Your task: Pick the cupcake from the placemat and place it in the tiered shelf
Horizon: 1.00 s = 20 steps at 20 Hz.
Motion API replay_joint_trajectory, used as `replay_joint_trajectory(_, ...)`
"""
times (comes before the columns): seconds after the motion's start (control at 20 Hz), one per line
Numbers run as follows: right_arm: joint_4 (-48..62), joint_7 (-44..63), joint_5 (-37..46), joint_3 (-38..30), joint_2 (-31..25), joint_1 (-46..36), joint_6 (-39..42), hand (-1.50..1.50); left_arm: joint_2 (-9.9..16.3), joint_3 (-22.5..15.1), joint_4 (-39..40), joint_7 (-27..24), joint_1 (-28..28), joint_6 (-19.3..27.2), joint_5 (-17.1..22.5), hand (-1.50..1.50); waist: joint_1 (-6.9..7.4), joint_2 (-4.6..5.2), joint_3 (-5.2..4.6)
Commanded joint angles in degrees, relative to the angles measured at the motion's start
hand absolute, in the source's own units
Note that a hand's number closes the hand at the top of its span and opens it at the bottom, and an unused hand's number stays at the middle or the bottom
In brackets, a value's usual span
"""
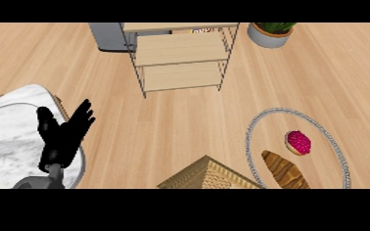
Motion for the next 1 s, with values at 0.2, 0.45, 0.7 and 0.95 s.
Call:
replay_joint_trajectory(0.2, -7.37, 11.61, 3.82, 5.65, 0.57, -0.98, -1.82, -1.50, -0.10, 0.02, 0.23, -0.39, 0.26, -0.21, -0.54, 0.00, 0.81, 6.53, 1.79)
replay_joint_trajectory(0.45, -8.39, 16.46, 9.20, 9.82, 2.31, -0.10, -4.46, -1.50, 0.93, 0.60, -2.40, 1.02, 0.51, -0.67, 0.11, 0.00, 1.36, 6.50, 1.90)
replay_joint_trajectory(0.7, -10.19, 20.91, 13.84, 12.01, 5.71, -0.67, -9.23, -1.50, -0.65, 0.08, -0.42, -0.63, 0.32, 0.09, -1.14, 0.00, 0.93, 6.75, 1.91)
replay_joint_trajectory(0.95, -12.29, 23.79, 16.05, 13.49, 7.55, -1.29, -10.09, -1.50, -1.40, 0.05, -0.61, 1.48, -0.71, 0.96, -1.24, 0.00, 0.59, 6.75, 1.94)
